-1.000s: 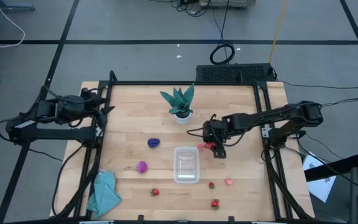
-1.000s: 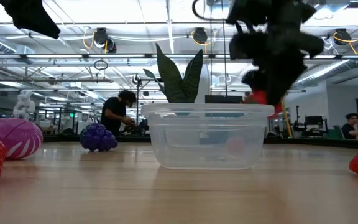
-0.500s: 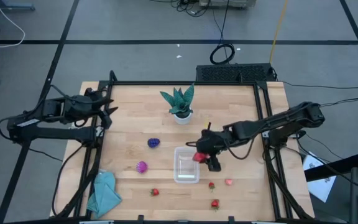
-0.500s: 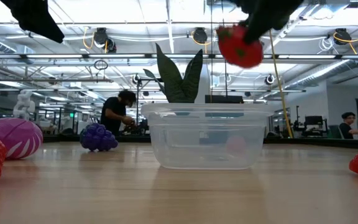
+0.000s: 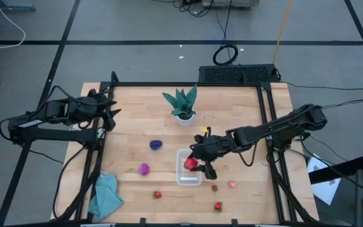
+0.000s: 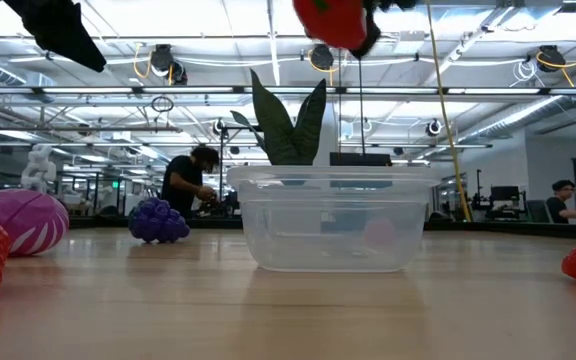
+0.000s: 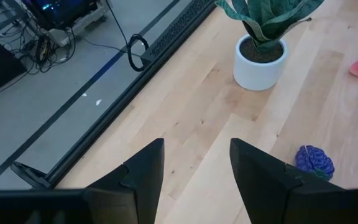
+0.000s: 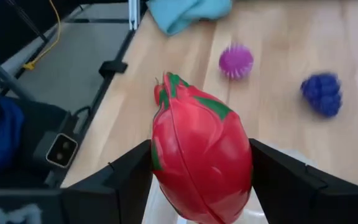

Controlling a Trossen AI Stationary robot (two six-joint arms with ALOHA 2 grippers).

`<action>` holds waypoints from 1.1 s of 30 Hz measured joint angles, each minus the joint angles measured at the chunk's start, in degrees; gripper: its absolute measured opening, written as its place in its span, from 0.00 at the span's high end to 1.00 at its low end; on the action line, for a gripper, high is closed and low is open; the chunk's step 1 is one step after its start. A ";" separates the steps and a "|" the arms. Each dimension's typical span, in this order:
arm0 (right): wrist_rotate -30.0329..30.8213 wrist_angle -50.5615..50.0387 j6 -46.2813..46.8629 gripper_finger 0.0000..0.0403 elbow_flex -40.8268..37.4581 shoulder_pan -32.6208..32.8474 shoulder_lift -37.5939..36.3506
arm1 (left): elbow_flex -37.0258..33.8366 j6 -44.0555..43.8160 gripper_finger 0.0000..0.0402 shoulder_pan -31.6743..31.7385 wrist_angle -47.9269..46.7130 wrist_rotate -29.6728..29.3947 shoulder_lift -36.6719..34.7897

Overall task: Pick and placing Produce into tupperware
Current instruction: Put the red dragon fruit into the transparent bin

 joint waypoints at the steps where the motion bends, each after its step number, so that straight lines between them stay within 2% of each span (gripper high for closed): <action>1: 0.87 -0.50 -0.81 0.42 1.29 0.00 -0.03 | 0.00 0.00 0.54 0.01 0.00 0.01 0.00; 7: 8.62 -12.43 -7.98 0.42 12.60 0.48 0.48 | 0.00 0.00 0.54 0.01 -0.02 0.06 0.00; 11: 11.82 -19.14 -8.86 0.42 17.81 0.76 3.48 | 0.00 -0.01 0.54 0.01 -0.09 0.28 0.00; 20: 11.71 -36.49 -7.11 0.42 28.31 1.01 17.70 | 0.00 0.48 0.54 -0.01 -0.13 0.50 0.00; 23: 11.04 -36.99 -4.98 0.42 30.04 1.35 20.65 | 0.00 0.57 0.54 0.01 -0.15 0.51 0.00; 26: 7.83 -37.07 -3.39 0.42 30.20 1.52 22.95 | 0.02 0.95 0.54 0.00 -0.15 0.52 0.00; 33: 4.98 -37.67 -0.94 0.42 30.19 1.73 25.34 | 0.02 1.05 0.54 0.00 -0.15 0.52 0.00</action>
